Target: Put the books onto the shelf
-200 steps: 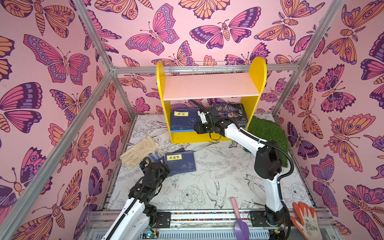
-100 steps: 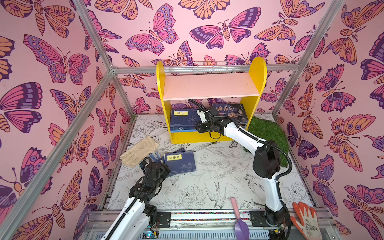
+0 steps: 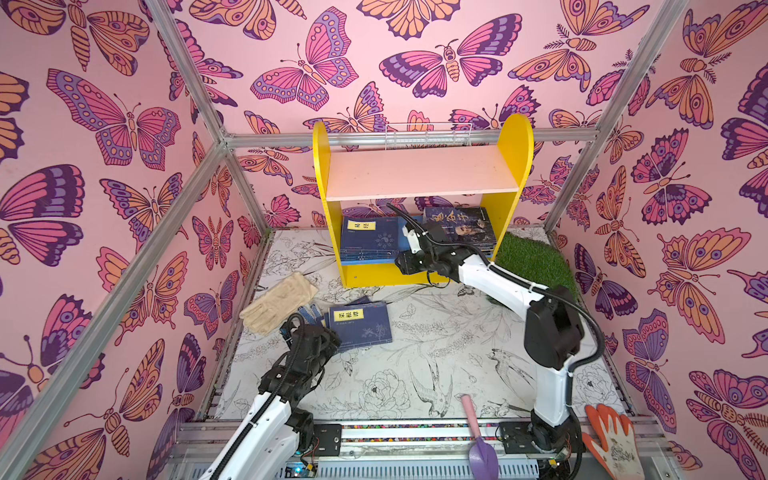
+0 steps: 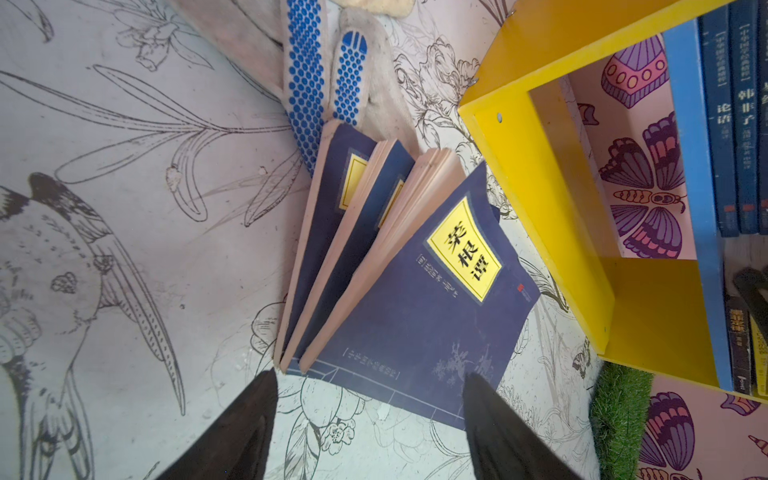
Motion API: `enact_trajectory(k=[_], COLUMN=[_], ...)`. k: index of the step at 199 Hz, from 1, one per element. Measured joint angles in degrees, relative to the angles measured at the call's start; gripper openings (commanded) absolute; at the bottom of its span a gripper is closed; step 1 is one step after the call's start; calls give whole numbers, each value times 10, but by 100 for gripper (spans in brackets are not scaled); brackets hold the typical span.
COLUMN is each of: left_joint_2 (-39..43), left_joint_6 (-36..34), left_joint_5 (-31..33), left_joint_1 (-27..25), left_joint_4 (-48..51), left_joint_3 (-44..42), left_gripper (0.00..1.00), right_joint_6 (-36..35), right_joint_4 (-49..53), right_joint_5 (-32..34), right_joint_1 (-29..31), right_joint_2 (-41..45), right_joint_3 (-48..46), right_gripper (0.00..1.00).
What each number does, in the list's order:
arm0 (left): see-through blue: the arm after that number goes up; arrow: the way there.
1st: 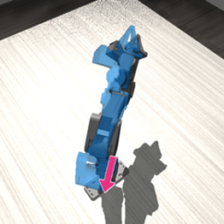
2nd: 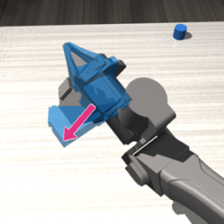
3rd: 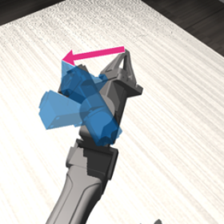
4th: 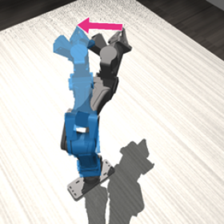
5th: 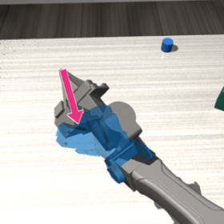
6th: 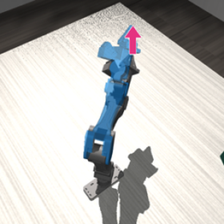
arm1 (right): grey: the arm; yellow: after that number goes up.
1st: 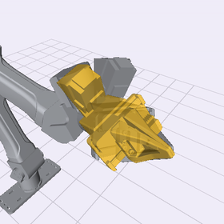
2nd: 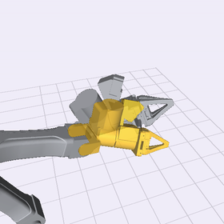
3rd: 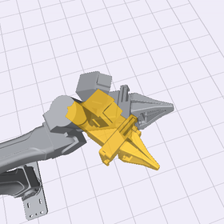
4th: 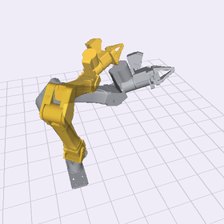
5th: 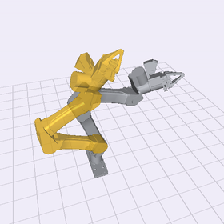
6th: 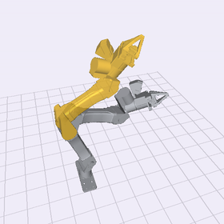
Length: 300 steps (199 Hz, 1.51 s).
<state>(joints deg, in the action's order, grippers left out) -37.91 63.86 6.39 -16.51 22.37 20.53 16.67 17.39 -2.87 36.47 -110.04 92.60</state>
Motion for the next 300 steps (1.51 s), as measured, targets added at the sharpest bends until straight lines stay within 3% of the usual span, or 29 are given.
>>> enact_trajectory(k=[48,110,181,300], left_joint_2=[-35,-118,-189,-269], left_joint_6=[-15,-60,-109,-126], left_joint_5=[-8,-30,-23,-5], left_joint_1=[0,0,0,0], left_joint_4=[-18,-74,-108,-140], left_joint_3=[3,27,46,58], left_gripper=[66,63,62,62], right_joint_6=[15,92,160,166], right_joint_4=[-63,-106,-158,-171], right_joint_5=[-3,-112,-197,-206], right_joint_1=[42,79,78,78], right_joint_2=[148,73,34,34], right_joint_3=[-164,-283,-303,-311], right_gripper=[57,56,55,55])
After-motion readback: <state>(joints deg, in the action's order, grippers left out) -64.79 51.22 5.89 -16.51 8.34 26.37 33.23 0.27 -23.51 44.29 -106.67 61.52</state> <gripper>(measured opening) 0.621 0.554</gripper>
